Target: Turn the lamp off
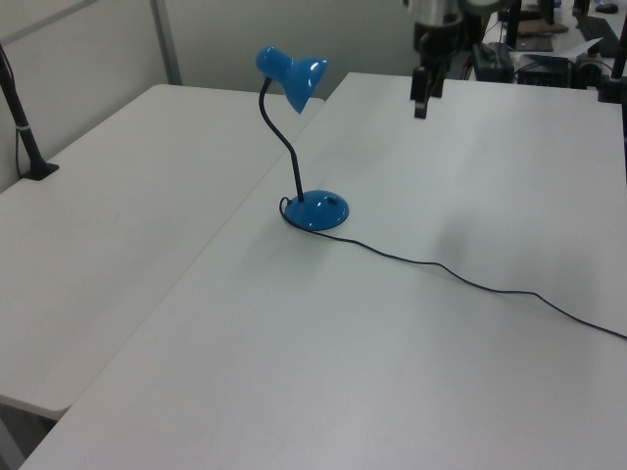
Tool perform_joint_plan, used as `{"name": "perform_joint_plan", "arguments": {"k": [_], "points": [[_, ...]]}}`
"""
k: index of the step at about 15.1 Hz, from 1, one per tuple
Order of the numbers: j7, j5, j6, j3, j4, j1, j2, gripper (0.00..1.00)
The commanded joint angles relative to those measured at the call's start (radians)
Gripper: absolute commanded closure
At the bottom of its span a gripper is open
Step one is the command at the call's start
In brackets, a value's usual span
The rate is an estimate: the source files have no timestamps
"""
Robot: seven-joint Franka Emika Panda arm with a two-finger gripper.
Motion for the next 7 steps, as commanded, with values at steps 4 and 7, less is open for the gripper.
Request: {"name": "perform_joint_plan", "arguments": {"k": [4,7], "points": [[0.023,0.017,-0.083,0.071,-0.092,-0.099,-0.126,0.00],[0.027,0.017,-0.075,0.065,-0.077,-0.103,-0.118,0.00]]}}
